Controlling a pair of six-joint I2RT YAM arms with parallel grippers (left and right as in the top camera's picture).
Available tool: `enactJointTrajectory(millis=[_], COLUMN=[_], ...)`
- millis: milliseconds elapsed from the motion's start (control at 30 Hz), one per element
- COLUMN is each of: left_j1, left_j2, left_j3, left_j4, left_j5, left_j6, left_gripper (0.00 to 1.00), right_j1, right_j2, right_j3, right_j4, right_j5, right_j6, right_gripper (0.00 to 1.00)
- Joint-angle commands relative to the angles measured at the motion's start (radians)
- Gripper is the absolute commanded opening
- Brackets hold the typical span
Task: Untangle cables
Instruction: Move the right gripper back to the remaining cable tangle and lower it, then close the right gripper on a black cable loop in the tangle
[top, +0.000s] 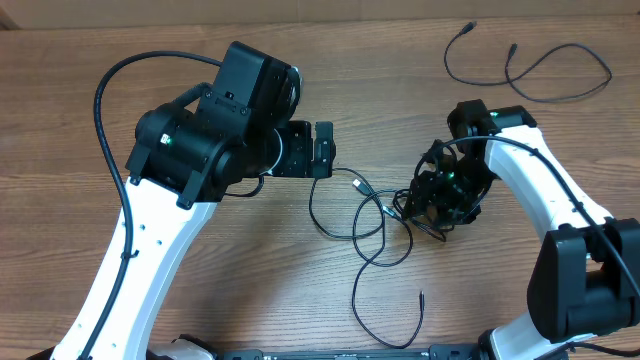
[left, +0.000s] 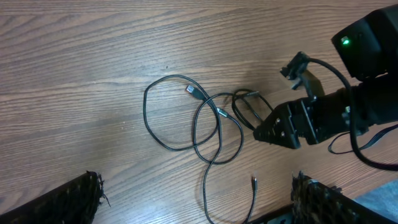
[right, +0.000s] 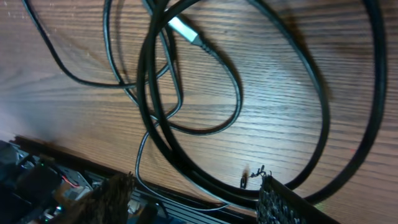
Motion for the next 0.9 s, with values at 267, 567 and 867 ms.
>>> enactJointTrajectory(millis=[267,567,867], left_j1=[0.005,0.005,0.005], left_j2=[-0.017,-0.017,-0.017], left_j3=[0.001,0.001,0.001], left_j4=[0.001,0.001,0.001], left_j5=[-0.009,-0.009,-0.009], left_j6=[-0.014,-0.013,-0.014], left_gripper=[1.0,1.0,1.0], right_j1=[0.175,0.178,0.178], right_j2=[-0.012,-0.01,-0.009], right_j3=[-0.003,-0.007,-0.053], right_j4=[0.124,0.108,0.148], right_j5=[0.05,0.166,0.178], right_j6=[0.039,0.038,0.039], right_gripper=[0.62,0.55,0.16])
